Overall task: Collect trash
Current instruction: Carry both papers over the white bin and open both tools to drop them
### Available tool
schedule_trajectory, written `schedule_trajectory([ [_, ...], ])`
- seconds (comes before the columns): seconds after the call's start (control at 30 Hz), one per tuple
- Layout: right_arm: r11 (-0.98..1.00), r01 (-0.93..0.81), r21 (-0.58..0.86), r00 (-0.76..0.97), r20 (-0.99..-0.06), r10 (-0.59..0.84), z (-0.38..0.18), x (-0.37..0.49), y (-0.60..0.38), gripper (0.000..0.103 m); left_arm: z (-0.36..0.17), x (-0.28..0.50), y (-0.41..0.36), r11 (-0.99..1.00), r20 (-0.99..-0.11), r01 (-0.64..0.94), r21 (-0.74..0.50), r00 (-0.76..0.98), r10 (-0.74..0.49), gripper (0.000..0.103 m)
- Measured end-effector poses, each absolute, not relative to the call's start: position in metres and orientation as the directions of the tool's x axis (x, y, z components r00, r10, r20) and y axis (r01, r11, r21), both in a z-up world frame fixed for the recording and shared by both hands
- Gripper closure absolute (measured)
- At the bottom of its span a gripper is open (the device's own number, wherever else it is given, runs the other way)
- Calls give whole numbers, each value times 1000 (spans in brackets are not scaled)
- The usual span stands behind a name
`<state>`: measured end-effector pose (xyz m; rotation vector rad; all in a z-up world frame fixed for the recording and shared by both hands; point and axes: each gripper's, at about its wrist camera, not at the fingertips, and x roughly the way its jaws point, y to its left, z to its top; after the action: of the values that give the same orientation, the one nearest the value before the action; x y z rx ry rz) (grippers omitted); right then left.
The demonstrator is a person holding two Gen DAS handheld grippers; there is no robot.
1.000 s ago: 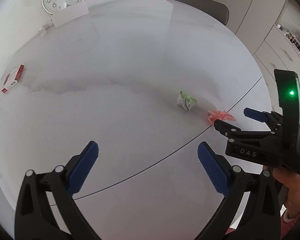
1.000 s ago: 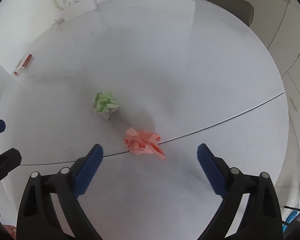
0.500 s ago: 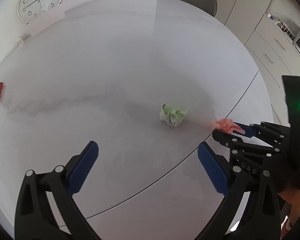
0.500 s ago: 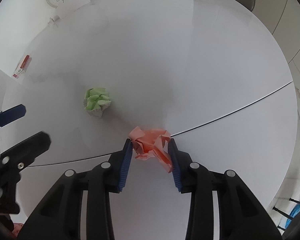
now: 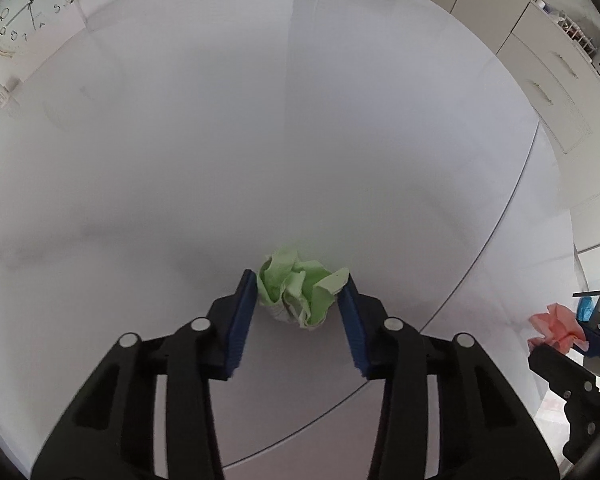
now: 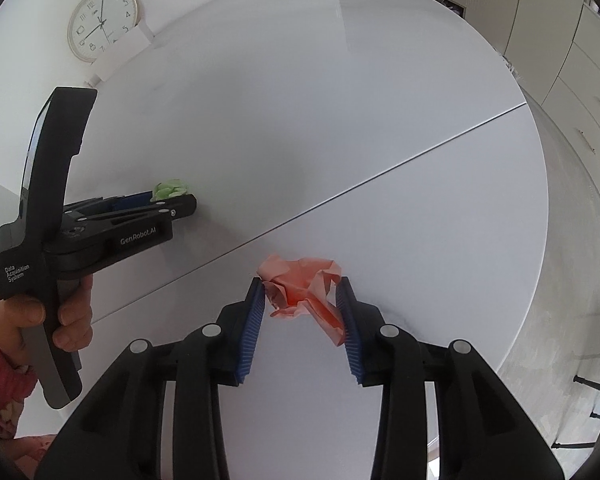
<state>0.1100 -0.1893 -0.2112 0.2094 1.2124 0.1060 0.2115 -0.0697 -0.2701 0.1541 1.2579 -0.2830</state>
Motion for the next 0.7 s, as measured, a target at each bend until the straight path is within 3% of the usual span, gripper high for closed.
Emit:
schedule_trajectory([
  [0.3,973,59,224,369,-910,188,-206,104,-196,66,-250,191,-78,949,-944,314,-7,310,-109,73],
  [0.7,968,122,218,464,-875,139,-165,18,-230,65,-168,86,-117,896,-908,440,-64,347,-235,73],
])
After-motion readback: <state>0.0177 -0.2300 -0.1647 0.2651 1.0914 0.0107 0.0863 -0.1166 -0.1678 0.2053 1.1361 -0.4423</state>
